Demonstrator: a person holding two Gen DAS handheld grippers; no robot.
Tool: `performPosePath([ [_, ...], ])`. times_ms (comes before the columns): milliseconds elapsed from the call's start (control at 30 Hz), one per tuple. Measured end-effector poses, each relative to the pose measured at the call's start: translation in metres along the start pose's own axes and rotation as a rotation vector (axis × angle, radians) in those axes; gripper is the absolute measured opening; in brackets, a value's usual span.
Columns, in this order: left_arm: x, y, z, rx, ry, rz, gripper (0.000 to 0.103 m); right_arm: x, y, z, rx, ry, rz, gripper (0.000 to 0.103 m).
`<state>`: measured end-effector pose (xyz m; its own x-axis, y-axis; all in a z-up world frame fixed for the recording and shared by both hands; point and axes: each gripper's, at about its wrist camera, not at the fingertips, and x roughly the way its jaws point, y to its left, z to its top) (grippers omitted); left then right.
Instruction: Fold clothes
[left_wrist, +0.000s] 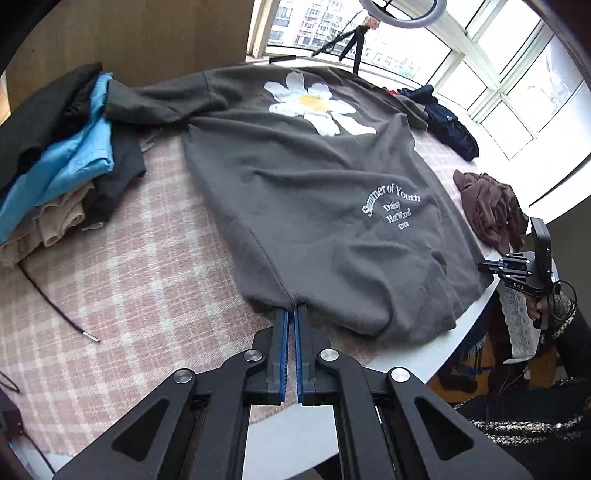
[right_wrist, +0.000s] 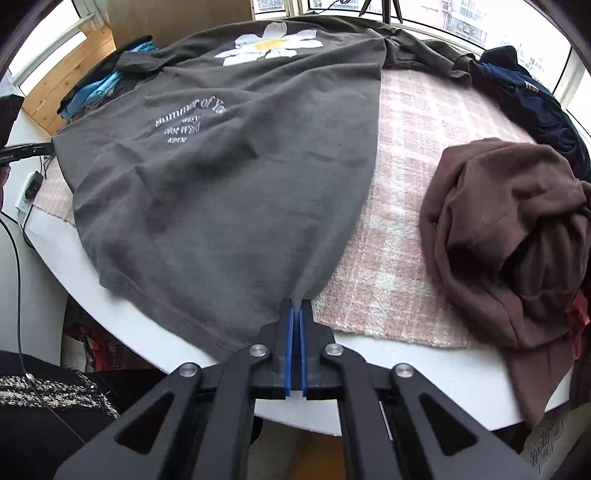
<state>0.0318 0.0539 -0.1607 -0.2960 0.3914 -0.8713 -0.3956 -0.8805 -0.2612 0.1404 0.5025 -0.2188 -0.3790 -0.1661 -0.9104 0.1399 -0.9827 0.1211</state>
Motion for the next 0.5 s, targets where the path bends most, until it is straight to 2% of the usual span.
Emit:
performPosePath([
  [167, -0.068, -0.005, -0.006, -0.057, -0.062, 0.048, 0.000, -0.091, -0.007, 0.025, 0.022, -0.212, 0.060, 0.003],
  [200, -0.085, -0.006, -0.006, -0.047, -0.078, 0.072, 0.000, -0.113, -0.008, 0.032, 0.038, -0.267, 0.085, 0.003],
  [267, -0.103, -0.001, -0.004, -0.035, -0.088, 0.141, 0.000, -0.141, -0.010, 0.044, 0.065, -0.316, 0.144, 0.003],
  [300, -0.108, 0.002, -0.002, -0.032, -0.086, 0.182, 0.000, -0.148, -0.010, 0.049, 0.068, -0.321, 0.151, 0.003],
  [333, -0.110, 0.007, -0.001, -0.036, -0.080, 0.200, 0.000, -0.147, -0.006, 0.054, 0.052, -0.311, 0.118, 0.003],
  [400, -0.092, 0.011, -0.007, -0.054, -0.038, 0.147, 0.000, -0.127, 0.006, 0.057, -0.008, -0.261, 0.017, 0.003],
  [433, -0.077, 0.007, -0.012, -0.041, -0.008, 0.146, 0.000, -0.115, 0.009, 0.057, -0.027, -0.228, -0.017, 0.003],
  [500, -0.044, -0.004, -0.028, -0.012, 0.050, 0.133, 0.003, -0.091, 0.007, 0.055, -0.031, -0.155, -0.037, 0.003],
])
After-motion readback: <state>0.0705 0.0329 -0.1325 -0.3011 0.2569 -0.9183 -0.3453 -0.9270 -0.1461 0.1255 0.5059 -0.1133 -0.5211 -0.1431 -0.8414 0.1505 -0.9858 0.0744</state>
